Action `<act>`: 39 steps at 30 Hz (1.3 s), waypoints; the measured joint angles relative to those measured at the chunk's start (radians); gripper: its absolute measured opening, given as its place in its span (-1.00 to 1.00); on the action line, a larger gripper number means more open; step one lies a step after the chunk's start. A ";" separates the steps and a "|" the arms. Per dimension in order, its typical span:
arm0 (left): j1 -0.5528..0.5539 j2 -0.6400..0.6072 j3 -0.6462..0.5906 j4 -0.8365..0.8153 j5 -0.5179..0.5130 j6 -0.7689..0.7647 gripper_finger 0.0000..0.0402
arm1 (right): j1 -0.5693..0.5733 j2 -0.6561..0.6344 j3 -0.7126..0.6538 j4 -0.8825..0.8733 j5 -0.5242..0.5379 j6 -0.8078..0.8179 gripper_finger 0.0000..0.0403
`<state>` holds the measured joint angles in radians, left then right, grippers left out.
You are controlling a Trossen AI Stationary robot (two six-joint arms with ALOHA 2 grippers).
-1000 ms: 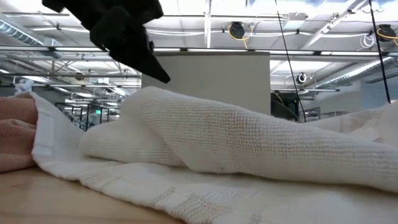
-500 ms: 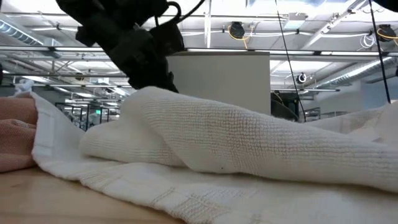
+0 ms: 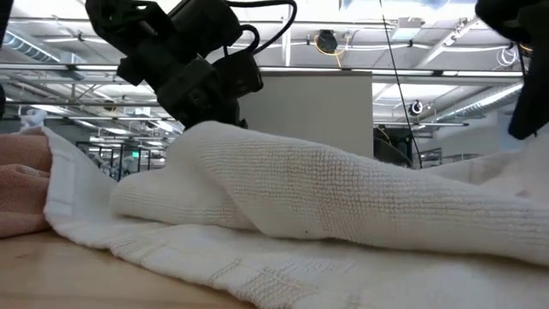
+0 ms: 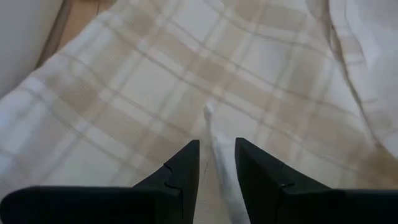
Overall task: Fold towel
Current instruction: Fold the white patterned towel
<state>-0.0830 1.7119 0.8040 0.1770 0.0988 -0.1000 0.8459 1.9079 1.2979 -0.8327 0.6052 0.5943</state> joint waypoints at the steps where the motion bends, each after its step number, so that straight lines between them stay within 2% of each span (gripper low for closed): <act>1: 0.000 0.000 0.000 -0.004 -0.004 0.004 -0.48 | -0.007 0.000 -0.007 0.020 0.000 -0.017 -0.36; 5: 0.000 0.000 0.000 -0.010 -0.009 0.005 -0.62 | -0.031 0.000 -0.030 0.035 -0.006 -0.040 -0.53; 10: -0.002 0.000 0.000 -0.025 -0.009 0.048 -0.91 | -0.035 0.000 -0.034 0.023 -0.008 -0.062 -0.94; 17: -0.010 -0.004 0.000 -0.028 -0.056 0.098 -0.99 | -0.029 -0.004 -0.008 -0.019 0.005 -0.065 -0.98; 22: -0.012 -0.055 0.006 -0.053 -0.098 0.126 -0.99 | 0.002 -0.004 0.062 -0.132 0.081 -0.064 -0.99; 24: -0.018 -0.107 0.019 -0.127 -0.126 0.136 -0.99 | 0.015 -0.004 0.096 -0.191 0.109 -0.055 -0.99; 28: -0.060 -0.237 0.070 -0.335 -0.225 0.145 -0.99 | 0.051 -0.004 0.154 -0.273 0.154 -0.055 -1.00; 32: -0.154 -0.383 0.115 -0.524 -0.369 0.111 -1.00 | 0.086 -0.004 0.210 -0.358 0.217 -0.057 -1.00; 35: -0.261 -0.482 0.135 -0.615 -0.540 0.049 -1.00 | 0.114 -0.004 0.264 -0.468 0.312 -0.040 -1.00; 39: -0.429 -0.578 0.135 -0.684 -0.843 -0.072 -1.00 | 0.150 -0.004 0.337 -0.668 0.443 0.052 -1.00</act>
<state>-0.5122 1.1336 0.9394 -0.5067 -0.7437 -0.1724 0.9962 1.9038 1.6353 -1.5005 1.0478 0.6466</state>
